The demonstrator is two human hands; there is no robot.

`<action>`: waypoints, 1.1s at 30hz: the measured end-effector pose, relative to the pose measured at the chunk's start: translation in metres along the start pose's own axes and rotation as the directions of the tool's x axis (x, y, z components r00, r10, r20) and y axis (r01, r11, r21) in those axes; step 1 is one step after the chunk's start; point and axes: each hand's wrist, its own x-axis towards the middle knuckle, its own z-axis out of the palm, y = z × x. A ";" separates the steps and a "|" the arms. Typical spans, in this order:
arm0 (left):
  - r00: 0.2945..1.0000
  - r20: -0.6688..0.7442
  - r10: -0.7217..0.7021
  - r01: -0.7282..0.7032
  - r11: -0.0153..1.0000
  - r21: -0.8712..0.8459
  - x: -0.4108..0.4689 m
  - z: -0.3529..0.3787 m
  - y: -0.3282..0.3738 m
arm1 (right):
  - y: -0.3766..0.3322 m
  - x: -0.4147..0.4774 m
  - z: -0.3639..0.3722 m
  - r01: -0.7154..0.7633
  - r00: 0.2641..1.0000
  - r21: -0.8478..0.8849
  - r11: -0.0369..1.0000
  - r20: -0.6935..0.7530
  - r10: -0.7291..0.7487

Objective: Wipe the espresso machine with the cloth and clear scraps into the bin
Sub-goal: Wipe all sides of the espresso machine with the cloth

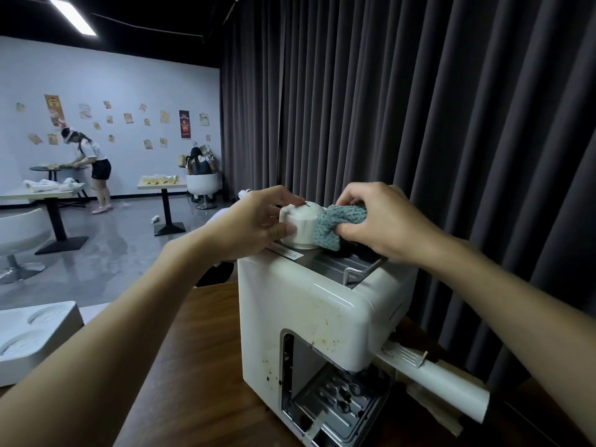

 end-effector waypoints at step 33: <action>0.894 -0.426 -0.141 -0.073 0.891 -0.448 0.013 0.047 0.078 | 0.028 -0.029 -0.036 -0.154 0.982 0.804 0.574 0.058 0.182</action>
